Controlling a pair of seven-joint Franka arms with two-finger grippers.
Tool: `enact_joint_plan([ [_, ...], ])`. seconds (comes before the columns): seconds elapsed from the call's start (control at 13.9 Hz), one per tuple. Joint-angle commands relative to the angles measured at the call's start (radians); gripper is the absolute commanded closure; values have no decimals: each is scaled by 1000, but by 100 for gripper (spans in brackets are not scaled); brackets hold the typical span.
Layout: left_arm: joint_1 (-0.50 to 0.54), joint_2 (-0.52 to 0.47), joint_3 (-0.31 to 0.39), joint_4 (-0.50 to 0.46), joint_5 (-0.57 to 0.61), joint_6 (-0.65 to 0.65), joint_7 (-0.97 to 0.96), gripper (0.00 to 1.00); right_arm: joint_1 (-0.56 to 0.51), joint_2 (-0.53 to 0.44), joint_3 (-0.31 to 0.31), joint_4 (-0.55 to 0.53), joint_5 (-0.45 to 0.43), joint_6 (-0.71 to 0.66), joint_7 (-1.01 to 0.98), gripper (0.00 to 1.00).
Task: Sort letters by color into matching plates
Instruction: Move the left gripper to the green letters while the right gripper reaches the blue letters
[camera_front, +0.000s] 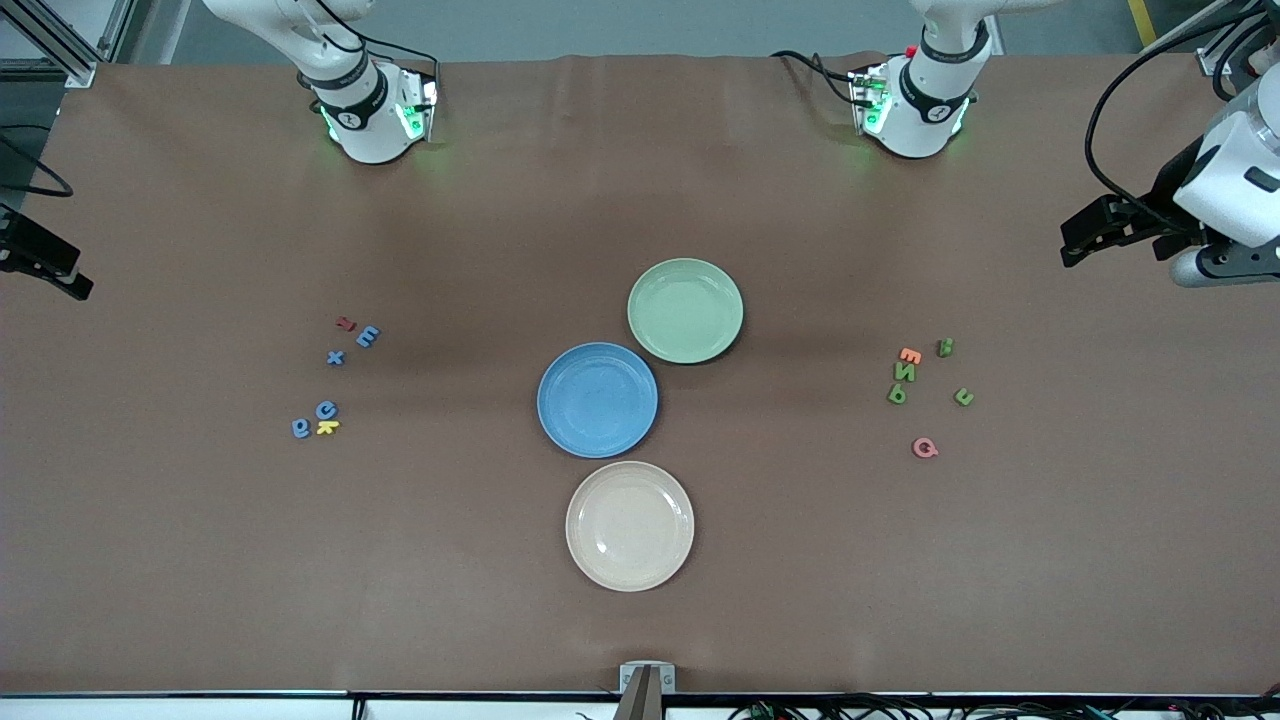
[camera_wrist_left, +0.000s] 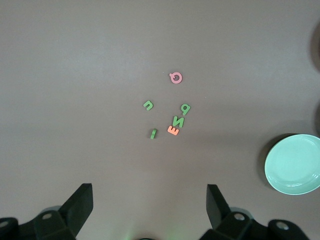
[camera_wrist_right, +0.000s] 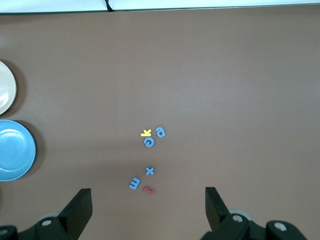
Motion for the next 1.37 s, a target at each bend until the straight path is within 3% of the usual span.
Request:
enact_joint_plan([
  [0.0,6,-6,0,9,-17,-12,15,0,-18,12,13,23,-2,-7,-4,0],
  [0.29,0,20,0,9,-11,-10,13,0,-18,12,13,23,-2,-7,-4,0],
  [0.5,-4,92,-8,-6,-18,8,15,0,-18,23,13,23,0,-7,-4,0],
  [0.65,-23,119,-41,-85,-5,123,5,0,-13,47,13,23,0,-9,-4,0],
  [0.94,-18,138,-46,-337,-9,454,13,0,-10,75,14,23,0,-12,-4,0],
  [1.3,-20,211,-49,-494,-3,695,57,0,-4,86,16,9,1,-22,-5,0],
])
